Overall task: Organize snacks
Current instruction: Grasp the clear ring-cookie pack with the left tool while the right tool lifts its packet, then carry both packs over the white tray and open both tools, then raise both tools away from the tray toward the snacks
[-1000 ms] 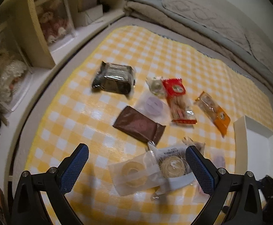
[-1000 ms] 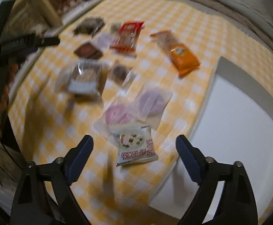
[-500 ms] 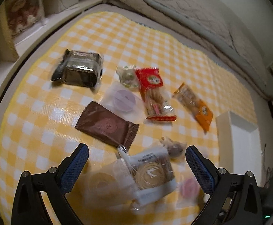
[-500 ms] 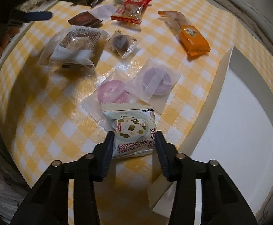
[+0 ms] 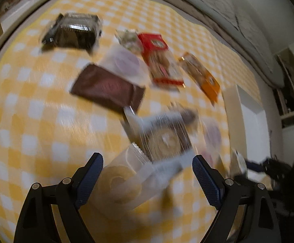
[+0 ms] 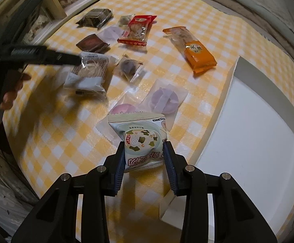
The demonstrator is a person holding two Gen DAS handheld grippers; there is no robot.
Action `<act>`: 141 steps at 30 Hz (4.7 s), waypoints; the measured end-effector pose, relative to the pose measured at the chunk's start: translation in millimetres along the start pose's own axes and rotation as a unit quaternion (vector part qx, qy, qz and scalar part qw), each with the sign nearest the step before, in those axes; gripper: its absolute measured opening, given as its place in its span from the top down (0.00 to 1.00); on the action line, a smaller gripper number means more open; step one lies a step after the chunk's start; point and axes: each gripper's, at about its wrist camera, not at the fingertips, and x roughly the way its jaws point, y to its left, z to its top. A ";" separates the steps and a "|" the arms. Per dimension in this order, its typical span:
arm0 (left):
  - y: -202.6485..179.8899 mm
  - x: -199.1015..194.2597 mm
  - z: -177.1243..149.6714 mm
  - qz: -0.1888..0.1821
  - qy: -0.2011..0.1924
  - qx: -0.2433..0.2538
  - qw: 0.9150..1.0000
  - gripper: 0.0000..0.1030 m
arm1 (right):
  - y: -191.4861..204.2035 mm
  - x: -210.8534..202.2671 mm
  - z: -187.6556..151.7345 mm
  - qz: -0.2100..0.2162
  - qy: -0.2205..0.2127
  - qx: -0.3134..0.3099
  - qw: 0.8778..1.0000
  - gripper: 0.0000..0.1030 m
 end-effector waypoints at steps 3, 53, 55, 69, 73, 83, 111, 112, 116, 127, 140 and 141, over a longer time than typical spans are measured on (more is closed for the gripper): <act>-3.0 7.8 -12.6 -0.012 0.020 0.017 1.000 0.13 | -1.5 1.7 1.1 -0.001 -0.001 0.004 1.000 0.64; -221.4 -37.1 -54.5 0.053 -0.111 0.186 0.975 0.52 | -75.2 -104.5 -16.6 -0.054 -0.163 0.099 0.980 0.64; -234.2 -29.6 -49.8 0.045 -0.112 0.188 0.975 0.52 | -90.4 -111.6 -19.8 -0.065 -0.173 0.117 0.976 0.64; -273.9 67.4 25.0 -0.004 -0.065 0.136 0.988 0.51 | -173.3 -103.5 -15.6 -0.092 -0.161 0.218 0.958 0.64; -273.8 94.6 46.8 -0.007 -0.054 0.120 0.991 0.51 | -184.1 -91.5 -7.2 -0.093 -0.147 0.228 0.958 0.64; -276.6 139.7 76.6 -0.011 -0.051 0.129 0.990 0.29 | -224.4 -76.0 -5.9 -0.121 -0.130 0.266 0.947 0.63; -283.8 99.8 28.2 0.054 -0.070 0.206 0.975 0.00 | -224.0 -96.1 -45.1 -0.137 -0.136 0.265 0.945 0.00; -284.1 96.6 25.7 0.055 -0.071 0.207 0.974 0.00 | -222.7 -96.8 -46.9 -0.140 -0.133 0.267 0.944 0.00; -284.2 83.9 18.1 0.053 -0.076 0.211 0.973 0.00 | -217.9 -100.6 -51.3 -0.145 -0.129 0.265 0.945 0.00; -277.9 31.4 -8.4 0.050 -0.108 0.216 0.969 0.00 | -196.6 -130.2 -61.6 -0.157 -0.158 0.252 0.942 0.00; -246.5 -48.4 -40.4 0.054 -0.165 0.215 0.961 0.00 | -155.4 -171.1 -68.6 -0.144 -0.219 0.245 0.933 0.00; -241.1 -57.1 -43.4 0.054 -0.171 0.214 0.960 0.00 | -152.5 -172.6 -68.3 -0.139 -0.224 0.245 0.933 0.00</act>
